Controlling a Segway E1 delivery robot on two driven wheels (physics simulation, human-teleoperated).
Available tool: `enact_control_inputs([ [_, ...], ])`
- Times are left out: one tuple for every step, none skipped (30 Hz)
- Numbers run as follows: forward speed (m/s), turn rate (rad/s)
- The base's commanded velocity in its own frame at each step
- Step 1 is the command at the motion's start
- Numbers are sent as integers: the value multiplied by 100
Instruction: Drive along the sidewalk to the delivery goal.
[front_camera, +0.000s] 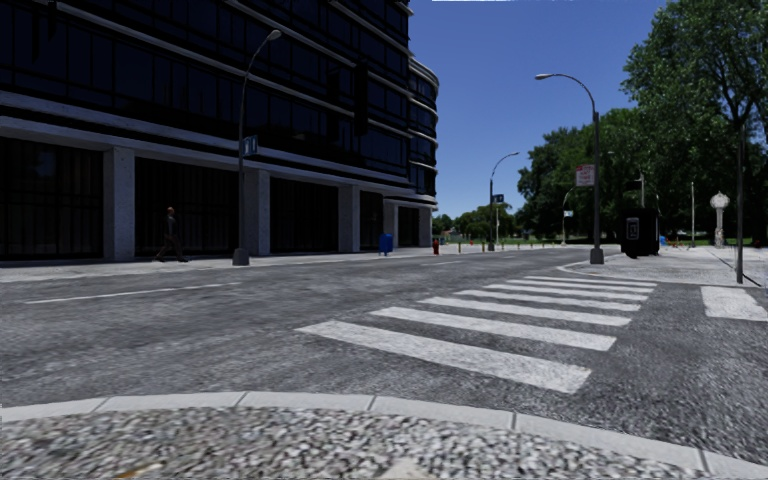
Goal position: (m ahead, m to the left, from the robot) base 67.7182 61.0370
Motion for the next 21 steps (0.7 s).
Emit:
enact_control_inputs([
  [200,-40],
  [200,-41],
  [200,-41],
  [200,-42],
  [200,-46],
  [200,-47],
  [200,-47],
  [200,-47],
  [200,-48],
  [200,-48],
  [200,-48],
  [200,-48],
  [200,-48],
  [200,-48],
  [200,-50],
  [200,-53],
  [200,-53],
  [200,-54],
  [200,-54],
  [200,-54],
  [200,-54],
])
